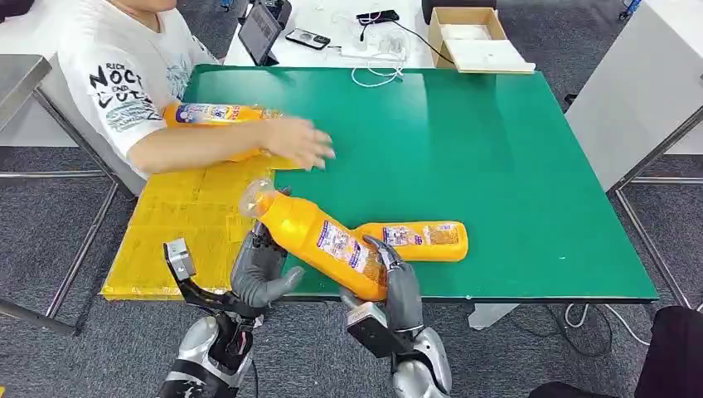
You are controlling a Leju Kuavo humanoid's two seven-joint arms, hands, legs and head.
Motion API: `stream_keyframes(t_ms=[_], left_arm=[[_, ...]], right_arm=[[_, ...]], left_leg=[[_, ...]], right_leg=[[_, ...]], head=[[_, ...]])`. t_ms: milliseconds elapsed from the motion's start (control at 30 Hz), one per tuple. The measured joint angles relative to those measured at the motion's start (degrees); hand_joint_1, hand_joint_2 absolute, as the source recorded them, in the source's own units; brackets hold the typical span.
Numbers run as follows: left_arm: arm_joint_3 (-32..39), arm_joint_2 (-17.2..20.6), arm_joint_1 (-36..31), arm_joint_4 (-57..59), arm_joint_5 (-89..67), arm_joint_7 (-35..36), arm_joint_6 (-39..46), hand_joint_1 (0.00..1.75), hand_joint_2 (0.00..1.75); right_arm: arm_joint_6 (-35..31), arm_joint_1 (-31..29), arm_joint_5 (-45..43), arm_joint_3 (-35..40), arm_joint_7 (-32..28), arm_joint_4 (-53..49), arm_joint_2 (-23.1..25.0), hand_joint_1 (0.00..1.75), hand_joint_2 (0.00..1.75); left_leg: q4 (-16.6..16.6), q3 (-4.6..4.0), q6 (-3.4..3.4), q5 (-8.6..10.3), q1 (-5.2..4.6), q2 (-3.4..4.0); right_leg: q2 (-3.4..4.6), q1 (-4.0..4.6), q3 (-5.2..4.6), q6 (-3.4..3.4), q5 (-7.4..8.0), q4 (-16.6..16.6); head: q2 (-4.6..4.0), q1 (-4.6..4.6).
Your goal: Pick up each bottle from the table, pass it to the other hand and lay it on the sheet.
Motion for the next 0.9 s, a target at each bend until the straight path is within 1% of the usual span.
stream_keyframes(t_ms=[133, 233, 400, 733, 767, 800, 833, 900], left_arm=[[-1.85, 0.31, -0.16, 0.81, -0.61, 0.61, 0.55, 0.00, 1.75], [-2.44, 0.37, -0.73, 2.16, -0.24, 0.98, 0.44, 0.00, 1.75], [-2.62, 1.11, -0.74, 3.89, 0.90, 1.18, 0.37, 0.00, 1.75], [-2.14, 2.06, -0.50, 5.86, 6.30, 2.34, -0.42, 0.00, 1.75], [-1.99, 2.06, -0.48, 5.88, 6.56, 2.36, -0.39, 0.37, 1.75], [-1.90, 2.06, -0.46, 5.88, 6.58, 2.38, -0.33, 1.55, 1.75], [-1.77, 2.06, -0.42, 5.88, 6.56, 2.38, -0.11, 1.75, 1.75], [-1.70, 2.03, -0.35, 5.75, 5.34, 2.19, 1.50, 1.75, 1.75]], right_arm=[[-0.28, -1.30, 5.07, 3.03, 0.17, 2.73, 0.52, 1.75, 1.75], [-0.31, -2.48, 6.94, 5.66, 0.63, 5.92, 0.96, 1.75, 1.75], [-0.74, -4.92, 7.26, 8.13, 0.70, 11.41, 1.36, 1.75, 1.75], [-0.55, -7.56, 7.11, 10.47, 1.16, 17.33, 1.35, 1.75, 1.75], [-0.55, -7.82, 7.11, 10.67, 1.22, 17.73, 1.33, 1.75, 1.75], [-0.55, -8.03, 7.11, 10.82, 1.31, 17.99, 1.33, 1.75, 1.75], [-0.55, -8.15, 7.09, 10.91, 1.42, 18.14, 1.33, 1.75, 1.75], [-0.52, -8.30, 6.98, 11.04, 1.88, 18.45, 1.33, 1.75, 1.75]], left_leg=[[0.00, 0.02, 0.00, 0.00, 0.01, 0.02], [0.00, 0.02, -0.01, 0.01, 0.03, 0.01], [0.00, 0.02, -0.01, 0.01, 0.03, 0.08], [0.00, 0.01, -0.01, 0.00, 0.03, 0.09], [0.00, 0.01, -0.01, 0.00, 0.03, 0.10], [0.00, 0.01, -0.01, 0.01, 0.03, 0.11], [0.00, 0.01, -0.01, 0.01, 0.03, 0.13], [0.00, 0.01, -0.01, 0.01, 0.03, 0.17]], right_leg=[[0.01, 0.01, -0.02, 0.00, 0.00, 0.00], [0.01, 0.02, -0.02, 0.00, 0.00, 0.00], [0.03, 0.01, -0.09, -0.01, 0.01, 0.00], [0.05, 0.01, -0.16, -0.01, 0.01, 0.00], [0.05, 0.01, -0.17, -0.01, 0.01, 0.00], [0.05, 0.01, -0.17, -0.01, 0.01, 0.00], [0.05, 0.01, -0.16, -0.01, 0.01, 0.00], [0.05, 0.00, -0.17, -0.01, 0.01, 0.00]], head=[[0.00, -0.02], [0.00, 0.00], [0.00, 0.00], [0.00, 0.00], [0.00, -0.02], [0.00, -0.02], [0.00, 0.00], [0.00, 0.00]])
